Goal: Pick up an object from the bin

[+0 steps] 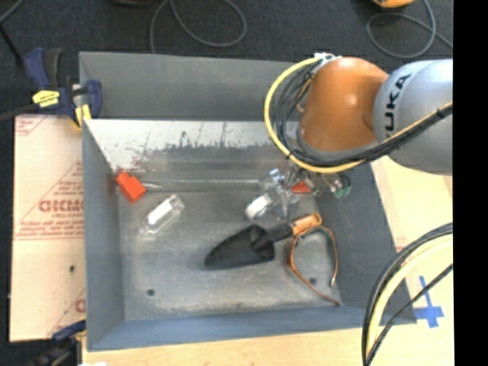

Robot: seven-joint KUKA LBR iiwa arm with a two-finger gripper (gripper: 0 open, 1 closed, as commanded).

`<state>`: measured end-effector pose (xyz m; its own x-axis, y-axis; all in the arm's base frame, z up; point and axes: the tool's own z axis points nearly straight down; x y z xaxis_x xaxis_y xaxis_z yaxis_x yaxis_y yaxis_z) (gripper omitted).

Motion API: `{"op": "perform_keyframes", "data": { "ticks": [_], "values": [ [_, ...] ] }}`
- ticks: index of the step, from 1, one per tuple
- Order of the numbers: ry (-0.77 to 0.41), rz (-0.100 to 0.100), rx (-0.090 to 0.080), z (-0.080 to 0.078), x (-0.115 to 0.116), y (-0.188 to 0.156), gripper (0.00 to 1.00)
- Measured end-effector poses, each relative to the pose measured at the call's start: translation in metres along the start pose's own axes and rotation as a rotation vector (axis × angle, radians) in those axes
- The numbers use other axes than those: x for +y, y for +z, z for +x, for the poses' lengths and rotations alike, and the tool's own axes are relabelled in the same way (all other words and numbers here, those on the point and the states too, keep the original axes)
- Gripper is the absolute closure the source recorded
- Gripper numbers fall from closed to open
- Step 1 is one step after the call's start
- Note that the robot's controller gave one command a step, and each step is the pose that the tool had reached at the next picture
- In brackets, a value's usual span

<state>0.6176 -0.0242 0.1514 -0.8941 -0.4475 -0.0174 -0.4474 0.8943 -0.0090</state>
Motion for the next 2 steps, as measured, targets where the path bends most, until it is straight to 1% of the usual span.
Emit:
{"op": "perform_keyframes", "data": {
  "ticks": [1,2],
  "values": [
    [-0.208,-0.003,-0.002,-0.013,0.038,0.016,1.0],
    [-0.221,-0.006,-0.002,-0.016,0.064,0.023,1.0]
  ]
}}
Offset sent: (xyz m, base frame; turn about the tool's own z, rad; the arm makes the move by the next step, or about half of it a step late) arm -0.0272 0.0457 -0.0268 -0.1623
